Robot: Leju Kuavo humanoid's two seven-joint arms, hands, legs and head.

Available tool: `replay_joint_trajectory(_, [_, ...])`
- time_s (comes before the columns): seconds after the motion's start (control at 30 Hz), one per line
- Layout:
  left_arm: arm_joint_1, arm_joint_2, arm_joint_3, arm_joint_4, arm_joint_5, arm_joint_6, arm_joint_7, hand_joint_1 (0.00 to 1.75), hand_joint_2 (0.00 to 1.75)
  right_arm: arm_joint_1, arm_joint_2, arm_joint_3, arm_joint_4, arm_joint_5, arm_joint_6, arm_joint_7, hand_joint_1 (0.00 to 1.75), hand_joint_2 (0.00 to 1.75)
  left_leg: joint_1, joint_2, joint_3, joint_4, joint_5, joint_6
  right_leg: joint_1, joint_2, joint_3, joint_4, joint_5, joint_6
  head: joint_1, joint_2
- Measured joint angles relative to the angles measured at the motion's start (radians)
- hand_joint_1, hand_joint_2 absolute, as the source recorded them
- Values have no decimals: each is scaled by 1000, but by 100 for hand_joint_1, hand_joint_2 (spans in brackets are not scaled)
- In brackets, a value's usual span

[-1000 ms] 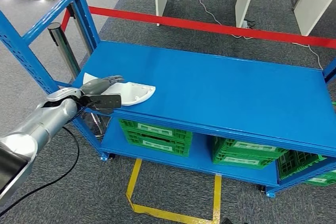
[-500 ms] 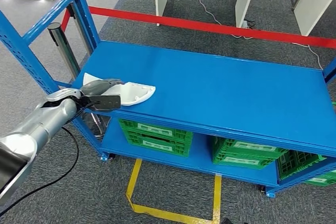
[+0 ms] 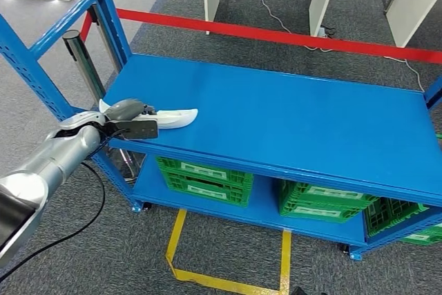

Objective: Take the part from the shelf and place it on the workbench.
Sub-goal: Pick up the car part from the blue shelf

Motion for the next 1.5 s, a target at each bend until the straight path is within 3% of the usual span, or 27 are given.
replay_joint_trajectory(0.33, [-4, 5, 0, 0, -10, 44, -1, 175, 175, 0, 0, -8, 0, 3, 0, -1, 0, 175, 0, 0, 1, 0, 0, 0, 0, 0, 1, 0, 0, 0, 0, 0])
replay_joint_trajectory(0.73, [-14, 18, 0, 0, -19, 28, -11, 175, 175, 0, 0, -21, 0, 19, 1, -4, 0, 175, 0, 0, 1, 0, 0, 0, 0, 0, 1, 0, 0, 0, 0, 0])
replay_joint_trajectory(1.5, [6, 10, 21, 0, 10, 122, 12, 175, 175, 6, 0, -43, 0, 39, 1, -2, 0, 175, 0, 0, 1, 0, 0, 0, 0, 0, 1, 0, 0, 0, 0, 0])
